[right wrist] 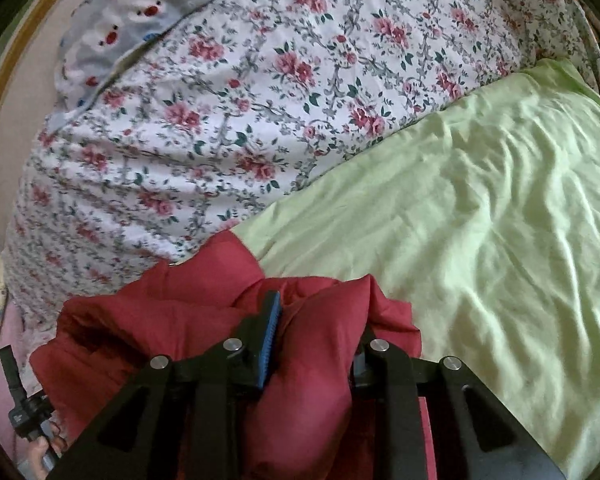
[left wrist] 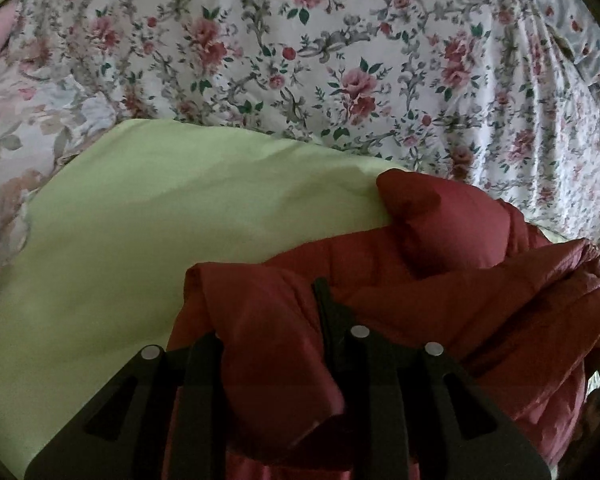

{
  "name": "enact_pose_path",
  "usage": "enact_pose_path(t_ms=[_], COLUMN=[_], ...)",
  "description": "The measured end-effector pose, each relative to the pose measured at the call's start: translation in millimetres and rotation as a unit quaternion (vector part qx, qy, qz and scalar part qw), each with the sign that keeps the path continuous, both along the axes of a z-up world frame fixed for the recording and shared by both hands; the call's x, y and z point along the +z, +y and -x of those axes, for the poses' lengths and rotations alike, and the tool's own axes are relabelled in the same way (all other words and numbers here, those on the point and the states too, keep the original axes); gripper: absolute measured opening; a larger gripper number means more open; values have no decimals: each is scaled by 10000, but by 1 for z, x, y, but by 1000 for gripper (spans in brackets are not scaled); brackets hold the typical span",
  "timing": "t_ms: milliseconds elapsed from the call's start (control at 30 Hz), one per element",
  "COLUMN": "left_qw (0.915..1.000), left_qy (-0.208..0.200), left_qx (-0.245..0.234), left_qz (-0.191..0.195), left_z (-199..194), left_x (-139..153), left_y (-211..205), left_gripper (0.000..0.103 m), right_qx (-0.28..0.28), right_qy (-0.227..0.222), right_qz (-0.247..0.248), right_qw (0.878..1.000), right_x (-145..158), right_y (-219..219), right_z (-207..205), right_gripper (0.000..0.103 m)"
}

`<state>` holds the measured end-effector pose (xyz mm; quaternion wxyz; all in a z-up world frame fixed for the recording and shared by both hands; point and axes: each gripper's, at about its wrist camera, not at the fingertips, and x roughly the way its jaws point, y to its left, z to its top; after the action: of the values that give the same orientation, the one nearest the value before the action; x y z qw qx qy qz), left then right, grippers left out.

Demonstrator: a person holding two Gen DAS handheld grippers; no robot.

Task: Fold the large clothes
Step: 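Fold the lifted hem up toward the collar with both tools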

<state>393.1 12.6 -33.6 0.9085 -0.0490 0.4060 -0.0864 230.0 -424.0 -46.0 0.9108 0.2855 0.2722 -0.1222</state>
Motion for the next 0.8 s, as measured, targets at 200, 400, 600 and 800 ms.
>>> enact_pose_path(t_ms=[200, 400, 600, 800], left_qw=[9999, 9986, 9930, 9888], left_qy=[-16, -354, -953, -1023], left_qx=[-64, -307, -527, -1068], left_qz=[126, 258, 461, 214], left_z=[-6, 42, 109, 146], left_x=[0, 34, 84, 84], left_y=[2, 21, 34, 3], left_gripper=[23, 37, 42, 47], right_qx=[-113, -56, -40, -61], right_qy=[130, 162, 224, 311], right_qz=[92, 255, 450, 453], right_qw=[9998, 9995, 9987, 9985], right_x=[-8, -10, -10, -12], right_y=[-3, 0, 7, 5], right_z=[-16, -22, -27, -33], right_gripper=[24, 24, 25, 25])
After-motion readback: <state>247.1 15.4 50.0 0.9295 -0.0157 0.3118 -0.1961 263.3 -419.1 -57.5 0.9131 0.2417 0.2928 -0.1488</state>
